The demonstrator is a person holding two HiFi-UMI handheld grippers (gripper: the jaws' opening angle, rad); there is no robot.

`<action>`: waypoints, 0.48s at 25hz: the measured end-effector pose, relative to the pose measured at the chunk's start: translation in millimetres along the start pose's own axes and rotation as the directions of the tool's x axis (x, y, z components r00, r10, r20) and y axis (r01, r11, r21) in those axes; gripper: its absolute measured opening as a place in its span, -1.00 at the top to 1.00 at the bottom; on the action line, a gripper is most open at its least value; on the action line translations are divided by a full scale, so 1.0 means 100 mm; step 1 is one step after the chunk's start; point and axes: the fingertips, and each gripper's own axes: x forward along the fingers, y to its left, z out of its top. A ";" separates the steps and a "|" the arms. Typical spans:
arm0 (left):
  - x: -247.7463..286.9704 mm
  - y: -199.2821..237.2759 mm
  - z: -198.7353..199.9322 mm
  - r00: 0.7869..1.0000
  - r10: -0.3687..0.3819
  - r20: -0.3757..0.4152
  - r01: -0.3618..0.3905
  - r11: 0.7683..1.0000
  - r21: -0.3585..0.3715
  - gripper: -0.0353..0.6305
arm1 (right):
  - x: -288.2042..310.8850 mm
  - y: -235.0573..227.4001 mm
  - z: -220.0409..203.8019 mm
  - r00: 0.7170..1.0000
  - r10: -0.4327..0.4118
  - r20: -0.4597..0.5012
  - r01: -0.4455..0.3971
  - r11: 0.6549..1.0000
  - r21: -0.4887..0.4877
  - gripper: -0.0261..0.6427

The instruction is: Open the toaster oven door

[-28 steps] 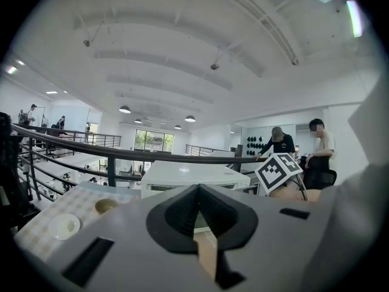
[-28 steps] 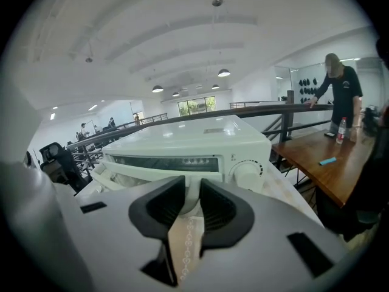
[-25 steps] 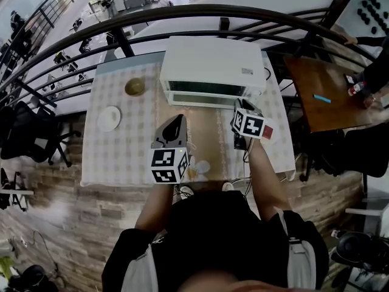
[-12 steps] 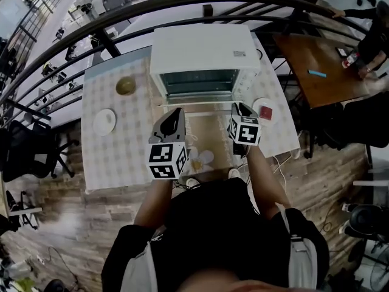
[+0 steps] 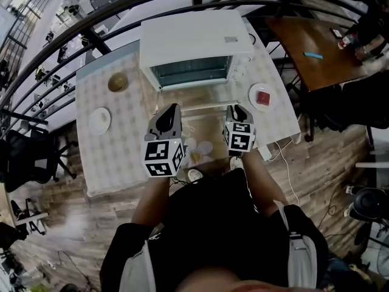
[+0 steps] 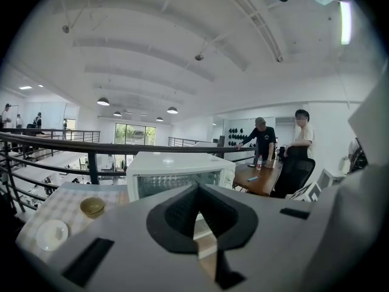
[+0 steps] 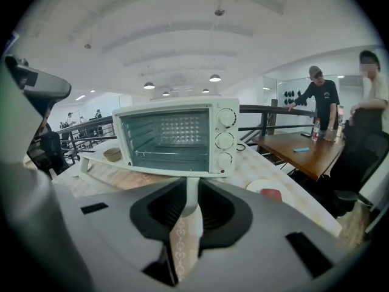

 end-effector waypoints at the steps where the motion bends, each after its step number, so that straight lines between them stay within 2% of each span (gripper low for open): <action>1: 0.00 0.00 -0.01 1.000 -0.001 -0.005 0.001 1.000 0.002 0.86 | -0.01 0.01 -0.05 1.000 -0.003 0.011 0.003 1.000 0.001 0.72; 5: -0.01 -0.02 -0.03 1.000 -0.006 -0.012 0.006 1.000 0.005 0.86 | -0.03 0.04 -0.26 0.999 -0.012 0.034 0.012 1.000 0.005 0.72; 12: -0.02 -0.09 -0.09 1.000 -0.015 -0.020 0.015 1.000 0.007 0.86 | 0.00 0.03 -0.62 1.000 -0.011 -0.016 0.010 1.000 -0.006 0.72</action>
